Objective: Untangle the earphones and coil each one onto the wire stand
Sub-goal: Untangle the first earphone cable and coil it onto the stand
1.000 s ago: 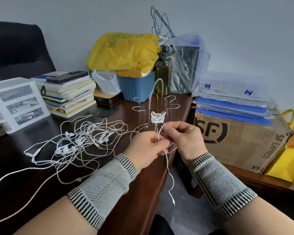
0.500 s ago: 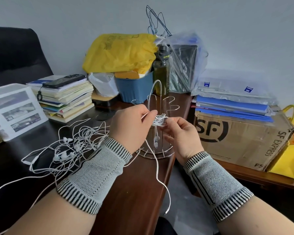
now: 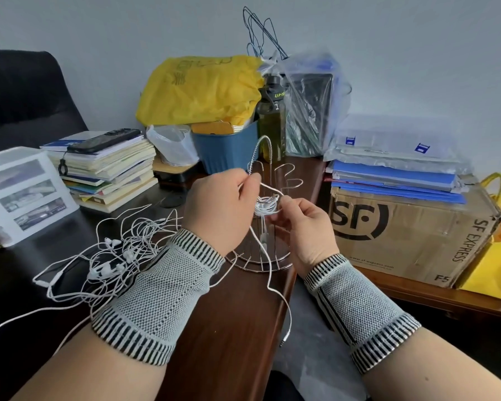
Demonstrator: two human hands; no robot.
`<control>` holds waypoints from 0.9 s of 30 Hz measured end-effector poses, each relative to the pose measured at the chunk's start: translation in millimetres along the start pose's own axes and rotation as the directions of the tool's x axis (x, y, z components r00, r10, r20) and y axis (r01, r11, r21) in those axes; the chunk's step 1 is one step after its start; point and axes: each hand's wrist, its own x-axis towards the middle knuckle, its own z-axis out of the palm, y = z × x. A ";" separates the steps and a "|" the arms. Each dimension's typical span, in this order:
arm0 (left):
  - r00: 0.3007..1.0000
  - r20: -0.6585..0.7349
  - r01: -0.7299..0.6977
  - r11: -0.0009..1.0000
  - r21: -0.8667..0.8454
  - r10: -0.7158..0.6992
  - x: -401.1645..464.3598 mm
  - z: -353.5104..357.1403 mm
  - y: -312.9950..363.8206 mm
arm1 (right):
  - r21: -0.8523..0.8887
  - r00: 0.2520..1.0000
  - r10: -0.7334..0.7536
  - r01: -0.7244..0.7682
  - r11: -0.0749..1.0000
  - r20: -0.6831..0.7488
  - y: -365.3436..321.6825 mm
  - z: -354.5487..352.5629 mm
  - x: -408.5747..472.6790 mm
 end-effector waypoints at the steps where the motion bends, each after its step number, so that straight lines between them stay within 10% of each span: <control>1: 1.000 0.001 0.020 0.997 0.077 -0.020 -0.9 -0.2 -1.8 | -0.017 1.000 0.004 -0.004 1.000 -0.025 -0.8 0.5 0.8; 13: 0.981 0.182 0.024 0.966 0.256 -0.073 -13.4 18.3 -6.7 | -0.106 0.987 0.015 -0.032 0.994 -0.157 -10.1 5.6 5.3; 27: 0.885 0.364 0.384 0.898 -0.217 -0.291 -22.6 30.6 3.6 | -0.122 0.987 0.034 -0.054 0.991 -0.157 -9.9 4.3 9.9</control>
